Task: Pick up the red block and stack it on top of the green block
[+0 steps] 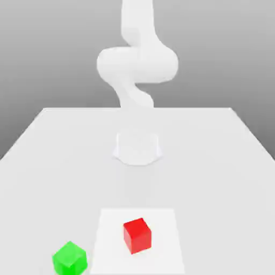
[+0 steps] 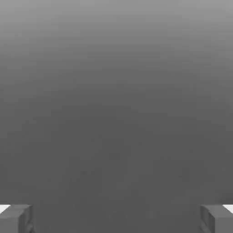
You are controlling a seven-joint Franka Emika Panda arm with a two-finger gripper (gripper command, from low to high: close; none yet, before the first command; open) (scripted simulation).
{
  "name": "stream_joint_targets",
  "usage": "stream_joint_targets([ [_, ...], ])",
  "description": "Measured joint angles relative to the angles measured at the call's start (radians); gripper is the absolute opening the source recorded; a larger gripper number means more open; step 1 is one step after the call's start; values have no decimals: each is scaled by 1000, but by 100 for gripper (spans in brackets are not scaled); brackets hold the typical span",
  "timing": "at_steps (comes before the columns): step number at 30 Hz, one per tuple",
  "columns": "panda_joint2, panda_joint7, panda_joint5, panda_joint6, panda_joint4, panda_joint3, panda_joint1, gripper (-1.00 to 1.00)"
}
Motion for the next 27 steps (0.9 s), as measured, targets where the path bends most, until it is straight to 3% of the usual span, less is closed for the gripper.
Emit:
stream_joint_targets([
  [21,767,-391,23,391,-314,-84,88,0],
  [27,983,-438,65,564,-299,-46,60,0],
])
